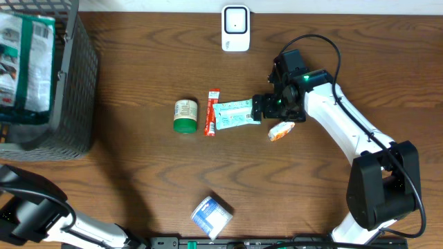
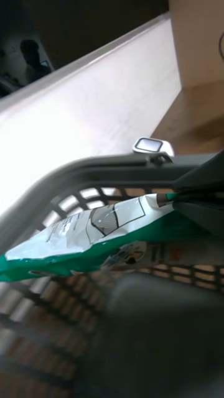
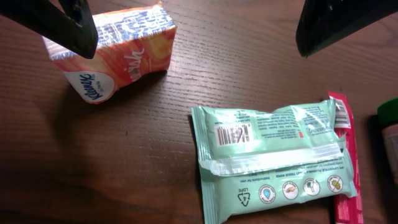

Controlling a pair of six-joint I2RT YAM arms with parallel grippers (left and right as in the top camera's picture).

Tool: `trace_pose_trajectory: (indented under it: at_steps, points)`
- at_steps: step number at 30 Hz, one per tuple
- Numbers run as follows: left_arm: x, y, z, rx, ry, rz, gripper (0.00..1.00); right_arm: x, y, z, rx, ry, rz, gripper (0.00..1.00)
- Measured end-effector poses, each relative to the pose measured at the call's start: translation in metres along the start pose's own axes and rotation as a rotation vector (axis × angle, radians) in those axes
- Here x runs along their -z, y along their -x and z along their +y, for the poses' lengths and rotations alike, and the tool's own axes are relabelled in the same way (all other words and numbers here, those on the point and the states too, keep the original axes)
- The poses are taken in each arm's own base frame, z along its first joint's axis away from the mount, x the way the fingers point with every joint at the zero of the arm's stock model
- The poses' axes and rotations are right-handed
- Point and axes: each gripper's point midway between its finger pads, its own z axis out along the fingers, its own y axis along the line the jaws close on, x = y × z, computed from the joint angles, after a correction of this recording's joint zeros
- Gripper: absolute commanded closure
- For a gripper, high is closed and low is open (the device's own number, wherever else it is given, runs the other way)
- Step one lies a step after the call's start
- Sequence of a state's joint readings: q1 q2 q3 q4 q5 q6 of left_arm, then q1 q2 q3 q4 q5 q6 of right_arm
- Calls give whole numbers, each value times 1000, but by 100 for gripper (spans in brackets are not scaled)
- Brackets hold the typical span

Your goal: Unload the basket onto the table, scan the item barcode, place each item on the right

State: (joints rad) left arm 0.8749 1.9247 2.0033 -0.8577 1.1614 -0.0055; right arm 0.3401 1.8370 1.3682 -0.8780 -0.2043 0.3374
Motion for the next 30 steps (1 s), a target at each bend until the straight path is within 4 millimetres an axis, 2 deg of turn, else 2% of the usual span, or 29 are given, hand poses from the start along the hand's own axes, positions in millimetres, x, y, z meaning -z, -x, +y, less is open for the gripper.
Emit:
trace_pose_trajectory:
  at_steps: [3,5,9,13,17,20,25,30]
  points:
    - [11,14,-21,-59,2,-54,93,0,0,0,0,0,0,1]
    - [23,21,-43,-98,15,-91,93,0,0,0,0,0,0,1]
    - [53,22,-103,-192,31,-161,93,0,0,0,0,0,0,1]
    - [72,0,-166,-250,6,-173,93,0,0,0,0,0,0,1]
    - [71,-33,-207,-243,-42,-111,93,0,0,0,0,0,0,1]
    - [61,-52,-219,-222,-75,-47,93,0,0,0,0,1,0,1]
    - [37,-82,-224,-184,-112,86,93,0,1,1,-2,7,-5,1]
    - [24,-96,-214,-191,-33,137,93,0,6,3,-10,17,-23,1]
